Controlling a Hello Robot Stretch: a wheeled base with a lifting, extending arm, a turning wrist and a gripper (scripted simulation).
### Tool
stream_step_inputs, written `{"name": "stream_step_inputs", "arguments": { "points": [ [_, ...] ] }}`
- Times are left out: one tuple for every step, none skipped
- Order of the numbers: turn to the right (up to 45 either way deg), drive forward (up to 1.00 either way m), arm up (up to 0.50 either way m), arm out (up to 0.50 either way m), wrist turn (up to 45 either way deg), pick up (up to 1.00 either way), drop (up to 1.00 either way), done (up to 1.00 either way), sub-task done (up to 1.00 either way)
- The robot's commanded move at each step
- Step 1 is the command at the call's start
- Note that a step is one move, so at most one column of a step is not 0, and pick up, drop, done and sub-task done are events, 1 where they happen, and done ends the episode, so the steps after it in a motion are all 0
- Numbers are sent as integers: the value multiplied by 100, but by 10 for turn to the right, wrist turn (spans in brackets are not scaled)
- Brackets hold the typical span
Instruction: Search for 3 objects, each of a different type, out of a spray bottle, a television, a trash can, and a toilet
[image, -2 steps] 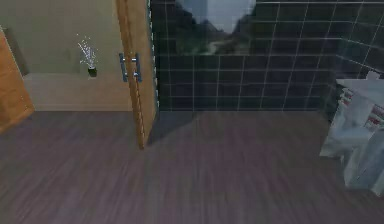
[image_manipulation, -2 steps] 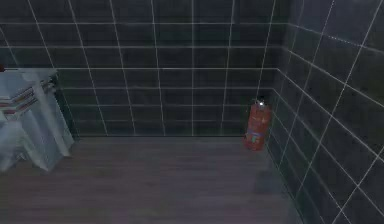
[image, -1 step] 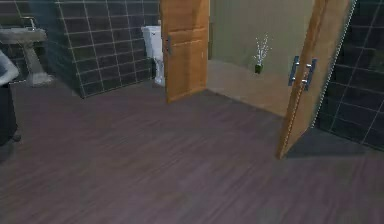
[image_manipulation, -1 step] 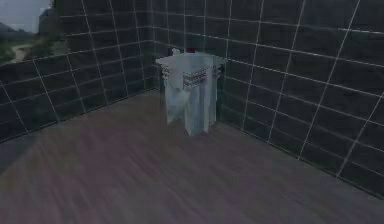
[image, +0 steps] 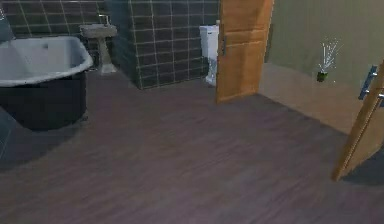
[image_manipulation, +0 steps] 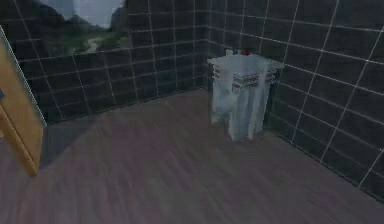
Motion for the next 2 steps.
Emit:
{"name": "stream_step_inputs", "arguments": {
  "points": [
    [0, 100, 0, 0, 0, 0, 0, 0, 0],
    [-30, 0, 0, 0, 0, 0, 0, 0, 0]
  ]
}}
